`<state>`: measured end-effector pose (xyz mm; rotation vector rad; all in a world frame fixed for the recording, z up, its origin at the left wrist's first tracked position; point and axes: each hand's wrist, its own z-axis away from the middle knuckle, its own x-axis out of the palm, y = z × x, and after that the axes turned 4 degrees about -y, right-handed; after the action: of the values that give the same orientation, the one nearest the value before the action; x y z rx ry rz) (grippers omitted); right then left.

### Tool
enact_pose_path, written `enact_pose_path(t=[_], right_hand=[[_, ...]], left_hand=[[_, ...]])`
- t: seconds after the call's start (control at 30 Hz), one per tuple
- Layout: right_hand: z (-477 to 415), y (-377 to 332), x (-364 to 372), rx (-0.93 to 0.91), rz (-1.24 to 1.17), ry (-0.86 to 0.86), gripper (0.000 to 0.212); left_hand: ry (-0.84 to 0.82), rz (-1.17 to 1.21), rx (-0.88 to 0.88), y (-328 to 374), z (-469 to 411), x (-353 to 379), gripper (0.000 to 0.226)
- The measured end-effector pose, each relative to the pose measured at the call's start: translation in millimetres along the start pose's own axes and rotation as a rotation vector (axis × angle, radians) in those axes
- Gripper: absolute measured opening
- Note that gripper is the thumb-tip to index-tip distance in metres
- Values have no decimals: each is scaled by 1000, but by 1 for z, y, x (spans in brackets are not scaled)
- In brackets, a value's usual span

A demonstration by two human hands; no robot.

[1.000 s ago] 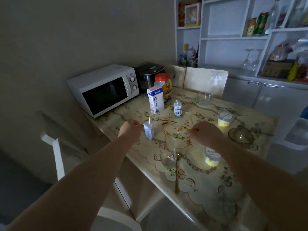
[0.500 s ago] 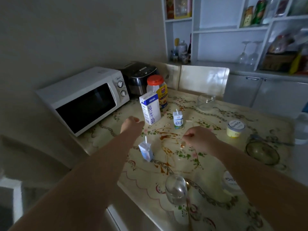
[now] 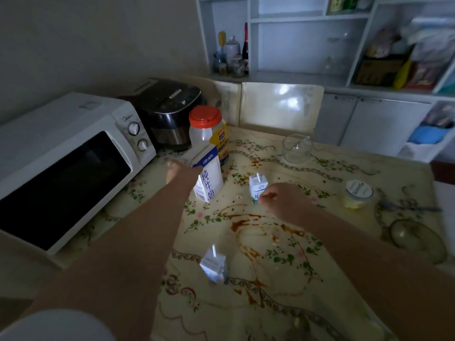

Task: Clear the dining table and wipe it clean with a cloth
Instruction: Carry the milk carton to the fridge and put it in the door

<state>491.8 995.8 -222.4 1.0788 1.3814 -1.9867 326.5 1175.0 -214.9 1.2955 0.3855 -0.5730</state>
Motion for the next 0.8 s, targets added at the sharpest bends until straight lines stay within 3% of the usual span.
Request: enact_pose_path(t=[0.33, 0.6, 0.8], right_hand=[[-22, 9, 10, 82, 33, -27, 28], [-26, 12, 13, 98, 8, -58, 27], [-24, 8, 12, 65, 19, -56, 28]], left_hand=[[13, 27, -5, -3, -49, 29, 75], [64, 146, 40, -5, -46, 33, 67], [65, 109, 93, -6, -30, 22, 66]])
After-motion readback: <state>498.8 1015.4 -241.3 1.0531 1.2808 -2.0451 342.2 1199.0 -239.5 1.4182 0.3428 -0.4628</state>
